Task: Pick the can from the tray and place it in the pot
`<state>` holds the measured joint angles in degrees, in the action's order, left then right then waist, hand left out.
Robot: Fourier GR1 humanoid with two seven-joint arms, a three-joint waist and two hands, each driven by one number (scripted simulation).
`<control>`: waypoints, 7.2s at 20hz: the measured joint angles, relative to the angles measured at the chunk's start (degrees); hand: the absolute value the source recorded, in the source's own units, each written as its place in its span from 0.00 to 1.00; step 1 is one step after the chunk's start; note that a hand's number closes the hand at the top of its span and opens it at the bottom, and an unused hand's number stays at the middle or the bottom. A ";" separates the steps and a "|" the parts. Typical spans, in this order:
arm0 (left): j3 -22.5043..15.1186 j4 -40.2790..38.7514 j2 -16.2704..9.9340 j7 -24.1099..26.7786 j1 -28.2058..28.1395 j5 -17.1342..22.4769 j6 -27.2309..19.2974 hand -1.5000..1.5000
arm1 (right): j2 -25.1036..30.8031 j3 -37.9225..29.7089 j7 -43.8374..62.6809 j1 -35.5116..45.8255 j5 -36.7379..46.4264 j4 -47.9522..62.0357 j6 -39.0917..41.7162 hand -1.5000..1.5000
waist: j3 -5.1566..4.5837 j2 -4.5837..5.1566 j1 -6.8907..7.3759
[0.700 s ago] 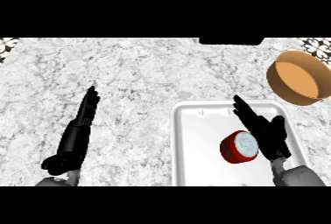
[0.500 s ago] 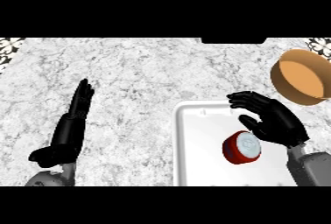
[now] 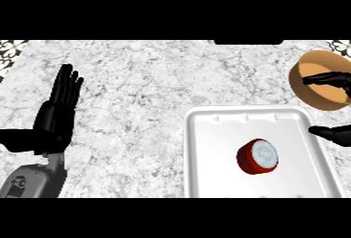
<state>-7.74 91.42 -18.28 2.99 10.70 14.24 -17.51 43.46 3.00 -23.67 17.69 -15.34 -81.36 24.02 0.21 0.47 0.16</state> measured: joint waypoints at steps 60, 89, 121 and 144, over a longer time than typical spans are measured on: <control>11.91 -3.46 5.33 -5.61 4.99 -4.53 10.19 0.50 | -18.17 12.14 -2.35 -8.05 62.91 -7.46 2.24 0.00 | -0.24 -0.51 -0.10; 13.16 -2.53 6.75 -6.77 5.24 -6.42 11.19 0.50 | -28.60 10.02 1.10 -9.76 72.23 -16.58 -6.22 1.00 | -0.36 -0.74 -0.25; 13.97 -2.18 6.96 -6.50 4.90 -6.88 11.58 0.50 | -25.47 -15.64 56.32 20.87 85.00 -14.47 -11.89 1.00 | -0.20 -0.49 -0.39; 13.71 -2.84 8.02 -6.13 5.63 -7.60 12.61 0.50 | -7.30 -31.13 25.39 24.68 72.89 37.30 -33.15 1.00 | -0.15 -0.02 1.00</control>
<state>5.97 88.58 -10.26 -3.14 16.32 6.64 -4.89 36.16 -28.13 1.72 42.37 57.55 -44.06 -9.13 0.05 0.45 1.16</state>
